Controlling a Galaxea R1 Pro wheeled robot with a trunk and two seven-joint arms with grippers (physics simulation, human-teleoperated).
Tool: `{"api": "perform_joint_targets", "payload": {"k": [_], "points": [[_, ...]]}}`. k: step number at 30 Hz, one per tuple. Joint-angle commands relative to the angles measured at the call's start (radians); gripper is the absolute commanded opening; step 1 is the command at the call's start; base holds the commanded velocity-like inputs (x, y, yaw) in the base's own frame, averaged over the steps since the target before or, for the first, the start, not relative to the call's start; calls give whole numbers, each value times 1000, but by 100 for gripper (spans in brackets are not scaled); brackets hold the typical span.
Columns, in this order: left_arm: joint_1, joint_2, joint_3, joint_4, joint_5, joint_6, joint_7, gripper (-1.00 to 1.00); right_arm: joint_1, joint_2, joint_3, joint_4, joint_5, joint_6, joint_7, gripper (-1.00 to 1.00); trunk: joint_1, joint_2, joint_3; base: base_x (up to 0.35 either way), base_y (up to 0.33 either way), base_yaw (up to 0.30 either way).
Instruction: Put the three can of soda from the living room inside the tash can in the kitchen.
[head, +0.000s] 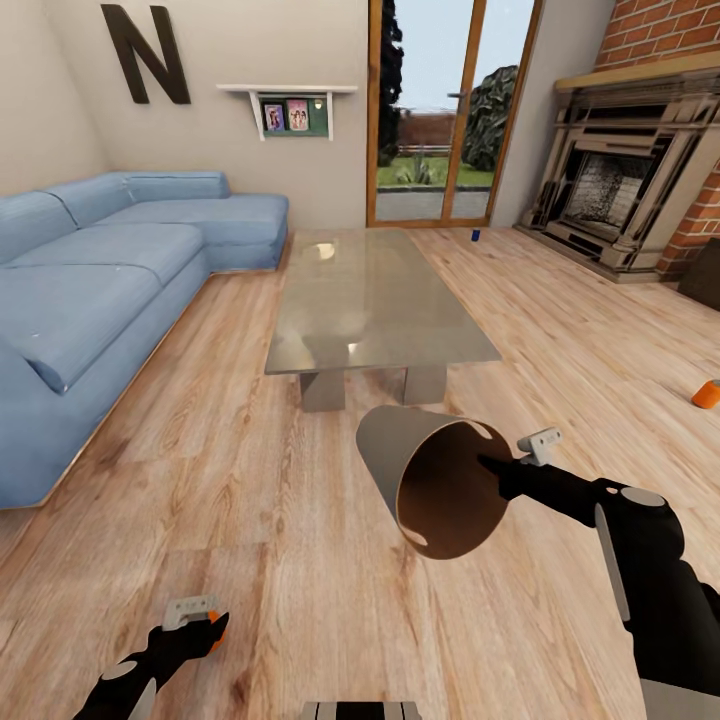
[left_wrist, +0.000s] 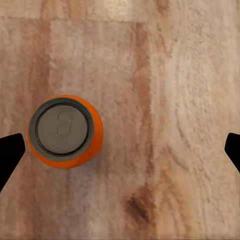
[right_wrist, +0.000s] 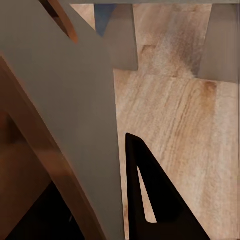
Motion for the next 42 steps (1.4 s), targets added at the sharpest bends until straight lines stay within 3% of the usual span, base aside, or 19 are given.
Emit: {"api": "perform_joint_targets", "payload": {"k": [1,12,22,42], "points": [[0,0,0,0,0,0,0,100,0,0,1,-1,-19,7,5,-100,0,0,0,0,0,0],[0,0,1,0,2,1,1,100,0,-1,2,-1,-19,7,5,-100,0,0,0,0,0,0],[0,1,2,2,7,4,0,100,0,-1,13,-1,-19,5,5,-100,4,-2,-39,0,0,0],[0,1,10,-15,8,1,0,100,1,-1,17,-1,-17,1,5,-100,4,-2,-39,0,0,0]]}}
